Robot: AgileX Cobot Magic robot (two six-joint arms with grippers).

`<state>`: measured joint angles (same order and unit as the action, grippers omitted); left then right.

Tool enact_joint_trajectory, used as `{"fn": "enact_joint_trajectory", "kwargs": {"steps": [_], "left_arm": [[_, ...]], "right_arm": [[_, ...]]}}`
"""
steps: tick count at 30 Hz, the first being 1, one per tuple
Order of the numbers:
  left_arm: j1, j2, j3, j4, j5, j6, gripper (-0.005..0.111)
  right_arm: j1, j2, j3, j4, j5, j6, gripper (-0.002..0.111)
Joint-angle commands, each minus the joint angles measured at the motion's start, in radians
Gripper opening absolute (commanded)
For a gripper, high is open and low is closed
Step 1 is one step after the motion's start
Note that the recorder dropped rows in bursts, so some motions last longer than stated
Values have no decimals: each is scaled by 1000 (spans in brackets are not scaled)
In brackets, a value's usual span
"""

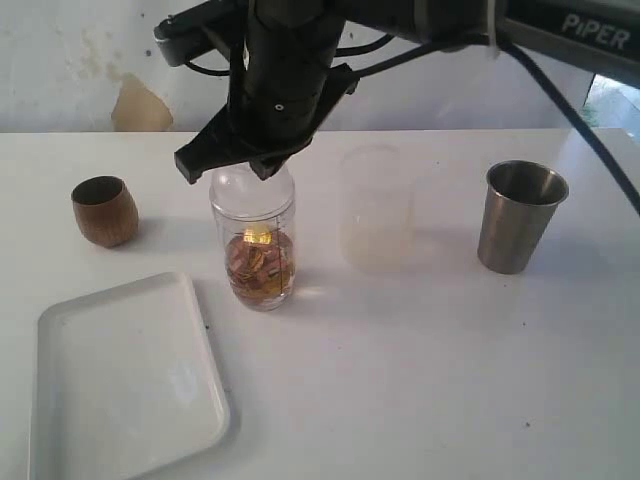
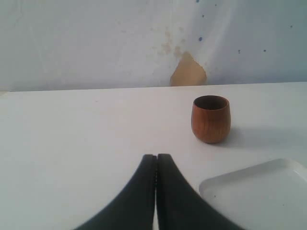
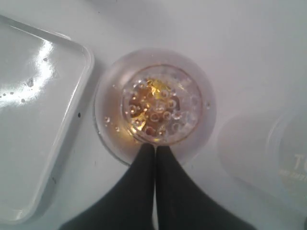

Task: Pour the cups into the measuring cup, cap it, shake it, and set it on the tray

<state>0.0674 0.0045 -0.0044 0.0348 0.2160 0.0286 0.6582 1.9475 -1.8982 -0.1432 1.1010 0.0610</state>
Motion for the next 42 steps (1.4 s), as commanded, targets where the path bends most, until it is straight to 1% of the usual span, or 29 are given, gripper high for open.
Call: {"fn": "enact_joint_trajectory", "kwargs": {"steps": [1, 7, 9, 16, 20, 28, 42], "left_arm": [[2, -5, 4, 2, -5, -2, 1], [2, -5, 4, 2, -5, -2, 1], [2, -5, 4, 2, -5, -2, 1], [2, -5, 4, 2, -5, -2, 1], [2, -5, 4, 2, -5, -2, 1], [2, -5, 4, 2, -5, -2, 1], [2, -5, 4, 2, -5, -2, 1]], "right_arm": [[1, -2, 5, -34, -7, 6, 0], [1, -6, 3, -34, 29, 6, 0], [1, -28, 1, -34, 16, 6, 0], [1, -85, 1, -34, -167, 23, 0], [1, -60, 1, -38, -216, 52, 0], [1, 18, 3, -39, -151, 52, 0], [1, 29, 3, -30, -131, 55, 0]]}}
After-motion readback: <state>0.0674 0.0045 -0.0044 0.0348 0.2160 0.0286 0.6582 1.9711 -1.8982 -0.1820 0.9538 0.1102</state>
